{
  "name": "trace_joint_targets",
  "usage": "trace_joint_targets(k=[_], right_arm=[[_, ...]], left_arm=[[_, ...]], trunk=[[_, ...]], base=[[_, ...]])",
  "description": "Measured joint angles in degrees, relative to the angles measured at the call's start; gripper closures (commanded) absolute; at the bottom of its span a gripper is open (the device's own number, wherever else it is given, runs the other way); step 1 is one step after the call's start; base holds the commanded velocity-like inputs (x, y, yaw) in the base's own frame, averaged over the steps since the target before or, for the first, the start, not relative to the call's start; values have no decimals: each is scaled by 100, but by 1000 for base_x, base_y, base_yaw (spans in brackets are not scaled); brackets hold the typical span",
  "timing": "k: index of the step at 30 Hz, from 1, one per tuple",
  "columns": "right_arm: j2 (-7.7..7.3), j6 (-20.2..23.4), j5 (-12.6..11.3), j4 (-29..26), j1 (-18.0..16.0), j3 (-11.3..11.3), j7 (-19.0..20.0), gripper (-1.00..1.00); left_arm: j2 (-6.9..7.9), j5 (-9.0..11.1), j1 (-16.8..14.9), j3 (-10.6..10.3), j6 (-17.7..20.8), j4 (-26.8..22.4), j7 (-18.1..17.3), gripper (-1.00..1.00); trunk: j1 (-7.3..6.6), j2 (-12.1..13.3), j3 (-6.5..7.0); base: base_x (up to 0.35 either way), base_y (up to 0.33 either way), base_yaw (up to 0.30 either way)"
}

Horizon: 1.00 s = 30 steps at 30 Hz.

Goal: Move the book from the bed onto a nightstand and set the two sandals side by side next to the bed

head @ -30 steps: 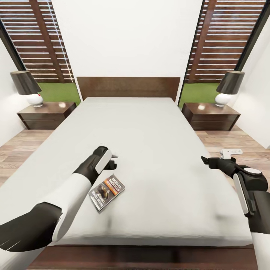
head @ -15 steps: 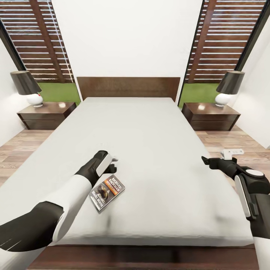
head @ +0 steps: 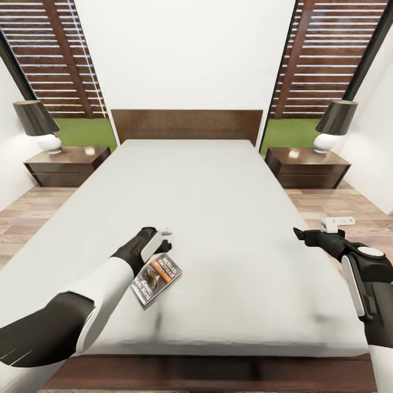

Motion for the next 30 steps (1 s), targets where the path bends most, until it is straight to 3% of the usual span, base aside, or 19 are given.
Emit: trace_joint_targets(k=[11, 14, 17, 21, 30], right_arm=[[-5, 0, 0, 0, 0, 0, 0, -100], [-8, -3, 0, 0, 0, 0, 0, -100], [-4, -6, 0, 4, 0, 0, 0, -100], [-1, -8, 0, 13, 0, 0, 0, -100], [-1, -9, 0, 24, 0, 0, 0, -100]], left_arm=[[-27, -9, -2, -93, -127, 71, -18, -100], [-29, -18, 0, -312, -241, 76, -567, -100], [-24, -23, -1, -496, -347, 87, -775, -100], [-9, -19, -1, -619, -436, 92, -872, -100], [10, -25, 0, -686, -480, 94, -907, -100]], trunk=[[0, 0, -100], [0, 0, -127], [0, 0, -154], [0, 0, -191], [0, 0, -273]], base=[[0, 0, 0], [0, 0, 0], [0, 0, 0], [0, 0, 0], [0, 0, 0]])
